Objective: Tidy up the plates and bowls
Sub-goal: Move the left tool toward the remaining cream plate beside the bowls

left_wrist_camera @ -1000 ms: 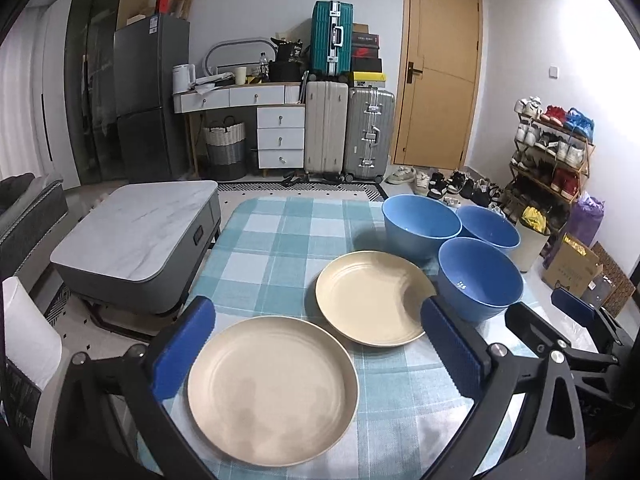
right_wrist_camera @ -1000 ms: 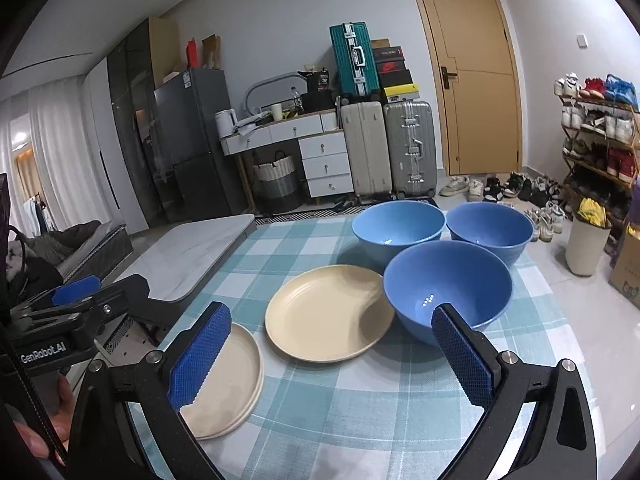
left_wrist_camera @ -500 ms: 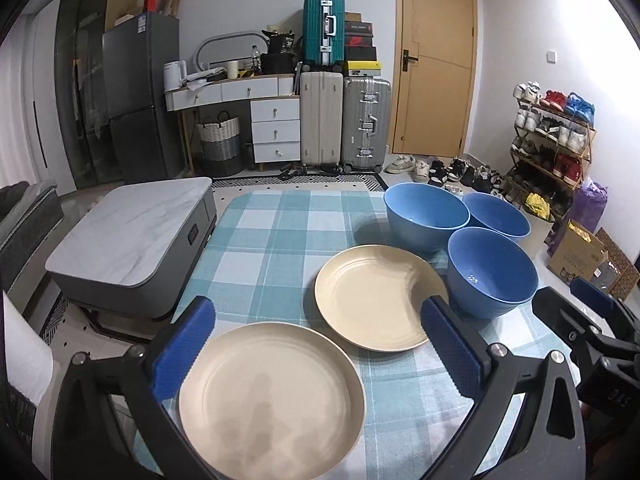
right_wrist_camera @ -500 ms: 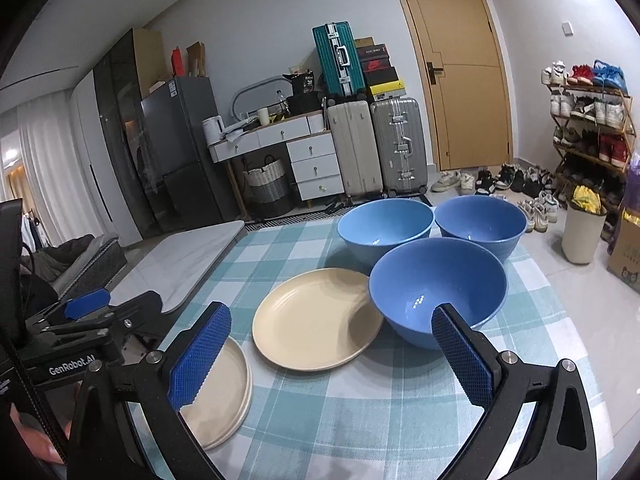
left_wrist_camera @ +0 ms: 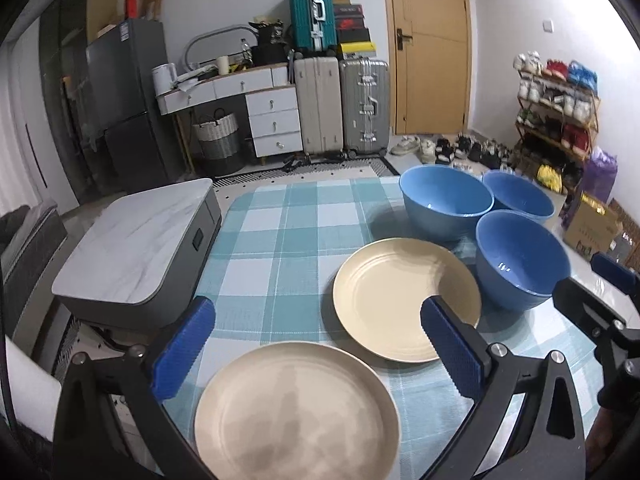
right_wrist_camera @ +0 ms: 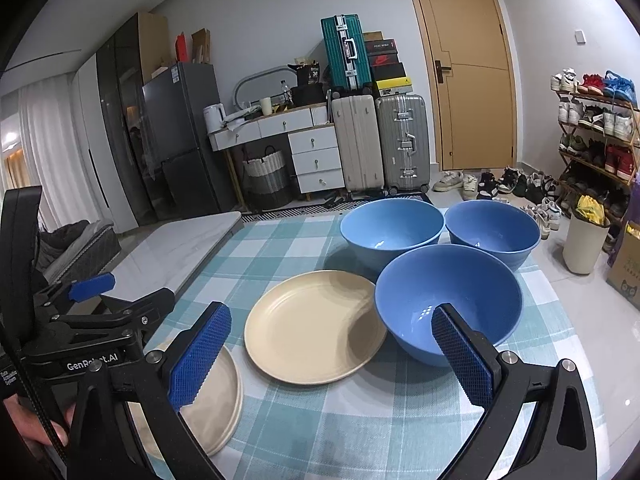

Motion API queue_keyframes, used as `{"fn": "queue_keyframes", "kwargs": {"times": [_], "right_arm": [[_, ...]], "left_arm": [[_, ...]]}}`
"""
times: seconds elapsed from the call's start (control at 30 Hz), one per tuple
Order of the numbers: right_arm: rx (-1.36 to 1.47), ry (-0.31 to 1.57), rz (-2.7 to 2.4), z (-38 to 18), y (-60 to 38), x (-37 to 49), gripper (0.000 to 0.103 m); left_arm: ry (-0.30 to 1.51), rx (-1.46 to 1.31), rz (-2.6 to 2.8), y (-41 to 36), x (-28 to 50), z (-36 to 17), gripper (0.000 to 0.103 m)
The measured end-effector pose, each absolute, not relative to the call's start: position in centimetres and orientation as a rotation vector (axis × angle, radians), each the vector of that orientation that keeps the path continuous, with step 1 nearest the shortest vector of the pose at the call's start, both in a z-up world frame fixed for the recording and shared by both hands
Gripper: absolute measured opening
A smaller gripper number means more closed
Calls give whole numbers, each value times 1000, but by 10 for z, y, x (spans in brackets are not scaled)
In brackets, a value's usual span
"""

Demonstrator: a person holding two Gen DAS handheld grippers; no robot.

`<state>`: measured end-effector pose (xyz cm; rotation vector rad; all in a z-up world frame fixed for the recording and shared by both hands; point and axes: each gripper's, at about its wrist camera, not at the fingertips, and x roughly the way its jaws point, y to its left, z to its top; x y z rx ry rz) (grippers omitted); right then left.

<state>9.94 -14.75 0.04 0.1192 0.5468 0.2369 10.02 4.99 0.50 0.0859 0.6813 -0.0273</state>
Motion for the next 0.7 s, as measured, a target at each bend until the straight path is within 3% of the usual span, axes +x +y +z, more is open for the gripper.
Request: {"fn": "queue_keyframes", "kwargs": {"times": [0.47, 0.7], "right_arm": [[130, 592, 223, -20, -150, 137, 102], [83, 625, 220, -27, -140, 150, 102]], "left_arm": [[740, 91, -59, 48, 135, -9, 103], [887, 136, -62, 47, 179, -28, 103]]}}
